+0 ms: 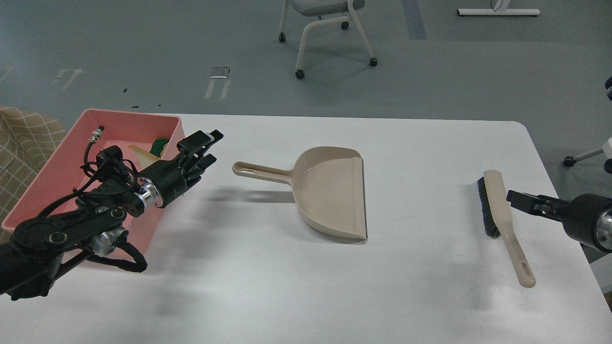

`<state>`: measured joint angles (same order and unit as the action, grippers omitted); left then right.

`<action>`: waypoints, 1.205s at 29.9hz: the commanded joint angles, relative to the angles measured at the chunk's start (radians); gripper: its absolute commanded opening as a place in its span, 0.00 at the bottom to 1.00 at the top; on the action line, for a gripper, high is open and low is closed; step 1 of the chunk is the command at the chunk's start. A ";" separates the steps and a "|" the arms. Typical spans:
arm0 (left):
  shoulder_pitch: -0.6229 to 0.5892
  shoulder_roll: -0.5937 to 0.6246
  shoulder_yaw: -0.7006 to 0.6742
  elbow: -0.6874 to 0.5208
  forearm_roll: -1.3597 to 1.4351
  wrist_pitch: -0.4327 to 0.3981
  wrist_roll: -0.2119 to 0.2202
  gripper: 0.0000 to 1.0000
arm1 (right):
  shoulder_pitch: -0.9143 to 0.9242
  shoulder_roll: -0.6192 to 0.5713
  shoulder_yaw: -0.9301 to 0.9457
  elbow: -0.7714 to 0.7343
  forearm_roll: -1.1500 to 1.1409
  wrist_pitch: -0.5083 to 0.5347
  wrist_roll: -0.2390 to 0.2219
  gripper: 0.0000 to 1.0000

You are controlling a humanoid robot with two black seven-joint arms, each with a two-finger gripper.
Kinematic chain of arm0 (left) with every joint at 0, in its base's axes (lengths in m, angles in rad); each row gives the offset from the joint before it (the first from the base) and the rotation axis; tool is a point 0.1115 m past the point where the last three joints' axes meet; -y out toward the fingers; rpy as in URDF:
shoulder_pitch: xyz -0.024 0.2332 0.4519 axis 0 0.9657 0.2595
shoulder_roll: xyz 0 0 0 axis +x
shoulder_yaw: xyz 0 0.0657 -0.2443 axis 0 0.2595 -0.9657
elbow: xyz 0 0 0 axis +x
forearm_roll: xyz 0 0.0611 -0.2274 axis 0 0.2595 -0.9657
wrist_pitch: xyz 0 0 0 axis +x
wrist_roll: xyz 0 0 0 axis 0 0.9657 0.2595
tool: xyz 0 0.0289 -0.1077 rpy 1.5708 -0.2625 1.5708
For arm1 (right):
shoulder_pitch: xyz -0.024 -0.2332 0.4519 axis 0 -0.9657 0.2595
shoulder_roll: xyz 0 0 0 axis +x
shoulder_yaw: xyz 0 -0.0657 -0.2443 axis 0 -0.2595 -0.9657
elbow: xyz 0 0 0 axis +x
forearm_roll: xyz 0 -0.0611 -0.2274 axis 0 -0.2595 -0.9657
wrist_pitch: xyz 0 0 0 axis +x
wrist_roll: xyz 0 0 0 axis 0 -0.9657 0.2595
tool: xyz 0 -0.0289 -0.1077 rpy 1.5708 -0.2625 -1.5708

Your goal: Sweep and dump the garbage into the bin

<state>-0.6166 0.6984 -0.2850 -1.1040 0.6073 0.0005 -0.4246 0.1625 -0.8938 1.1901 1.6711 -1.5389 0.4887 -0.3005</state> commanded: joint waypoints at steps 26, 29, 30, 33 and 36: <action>-0.065 -0.003 -0.465 -0.013 -0.118 -0.048 -0.008 0.97 | 0.454 0.679 0.600 -0.453 0.563 0.000 0.009 1.00; -0.069 -0.074 -0.491 0.073 -0.120 -0.050 -0.005 0.97 | 0.543 0.763 0.600 -0.591 0.566 0.000 0.023 1.00; -0.072 -0.091 -0.497 0.093 -0.120 -0.051 -0.003 0.97 | 0.561 0.777 0.600 -0.629 0.568 0.000 0.032 1.00; -0.083 -0.170 -0.529 0.197 -0.120 -0.079 -0.002 0.97 | 0.643 0.812 0.589 -0.827 0.568 0.000 0.108 1.00; -0.124 -0.227 -0.534 0.265 -0.124 -0.120 -0.002 0.97 | 0.710 0.834 0.583 -0.982 0.568 0.000 0.156 1.00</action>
<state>-0.7111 0.5209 -0.8118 -0.8980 0.4871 -0.0881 -0.4266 0.8153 -0.0791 1.7784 0.8177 -0.9710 0.4884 -0.1850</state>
